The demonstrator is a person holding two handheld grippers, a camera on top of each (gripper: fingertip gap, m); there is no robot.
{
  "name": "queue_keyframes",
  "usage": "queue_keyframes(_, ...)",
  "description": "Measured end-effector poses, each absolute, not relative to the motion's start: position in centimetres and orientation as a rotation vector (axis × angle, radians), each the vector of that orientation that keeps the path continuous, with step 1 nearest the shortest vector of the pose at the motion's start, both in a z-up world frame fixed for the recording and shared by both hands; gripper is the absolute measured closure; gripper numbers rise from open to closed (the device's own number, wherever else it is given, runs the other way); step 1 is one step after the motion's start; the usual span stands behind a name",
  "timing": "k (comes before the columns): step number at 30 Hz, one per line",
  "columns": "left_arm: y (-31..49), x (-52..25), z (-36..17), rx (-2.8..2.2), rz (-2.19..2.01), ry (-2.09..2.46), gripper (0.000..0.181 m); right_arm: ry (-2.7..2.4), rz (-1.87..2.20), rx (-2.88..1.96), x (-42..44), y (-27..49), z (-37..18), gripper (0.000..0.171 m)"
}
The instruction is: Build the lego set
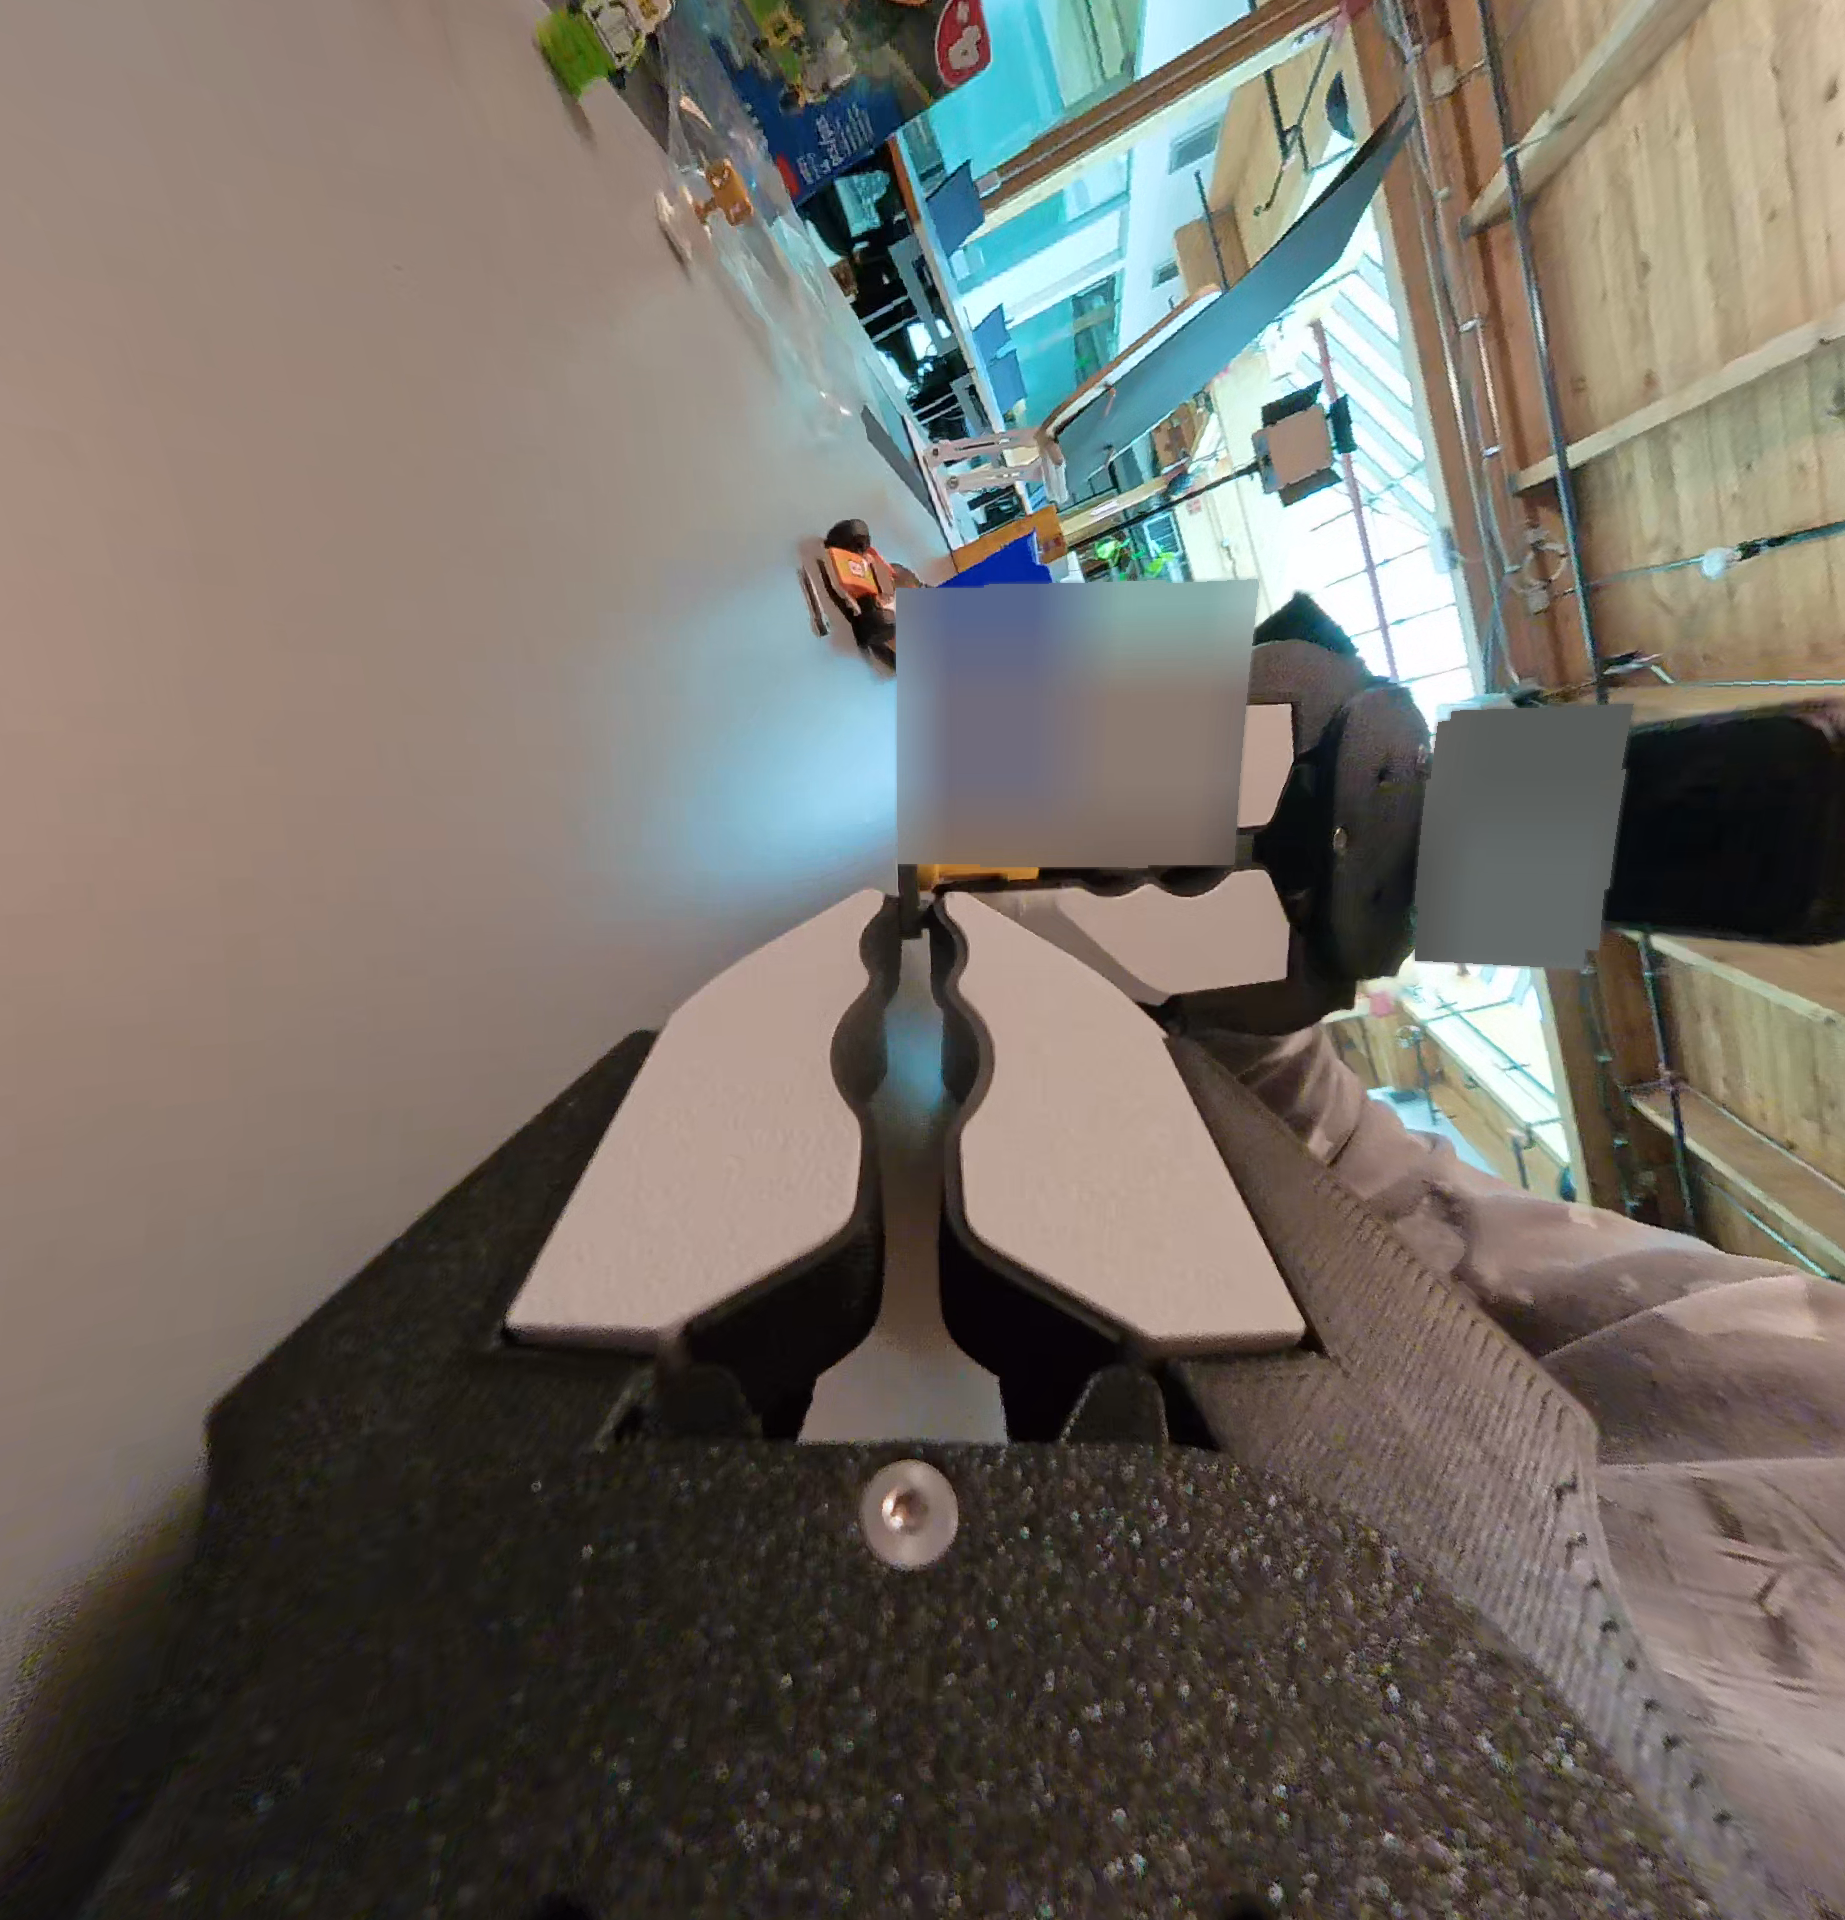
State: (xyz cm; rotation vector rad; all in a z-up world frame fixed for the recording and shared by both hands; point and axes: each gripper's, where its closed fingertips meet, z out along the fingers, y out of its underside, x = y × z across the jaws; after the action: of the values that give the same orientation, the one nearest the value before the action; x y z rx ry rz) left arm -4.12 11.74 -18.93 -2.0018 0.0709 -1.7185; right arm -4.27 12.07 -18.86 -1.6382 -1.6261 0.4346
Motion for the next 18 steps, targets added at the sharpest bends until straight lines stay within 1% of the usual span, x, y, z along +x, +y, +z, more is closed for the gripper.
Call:
queue_keyframes(1, 11.9, -4.3, -19.0, -2.005, -1.694, 0.076, 0.176, -1.636, 0.446, -1.662, -4.0, 12.2, -19.0, 0.167)
queue_keyframes(4, 13.0, -5.6, -19.3, -2.022, -1.541, 0.117, 0.168, -1.726, 0.468, -1.772, -2.3, 12.5, -20.6, 0.167)
queue_keyframes(10, 13.9, -6.7, -19.3, -2.012, -1.377, 0.186, 0.170, -1.885, 0.461, -1.853, -1.0, 12.9, -24.1, 0.167)
queue_keyframes(15, 13.9, -6.5, -19.4, -1.999, -1.395, 0.186, 0.172, -1.902, 0.491, -1.833, -1.2, 13.3, -24.2, 0.166)
queue_keyframes(18, 13.8, -6.4, -19.3, -1.992, -1.421, 0.178, 0.172, -1.873, 0.501, -1.828, -1.2, 13.4, -24.0, 0.156)
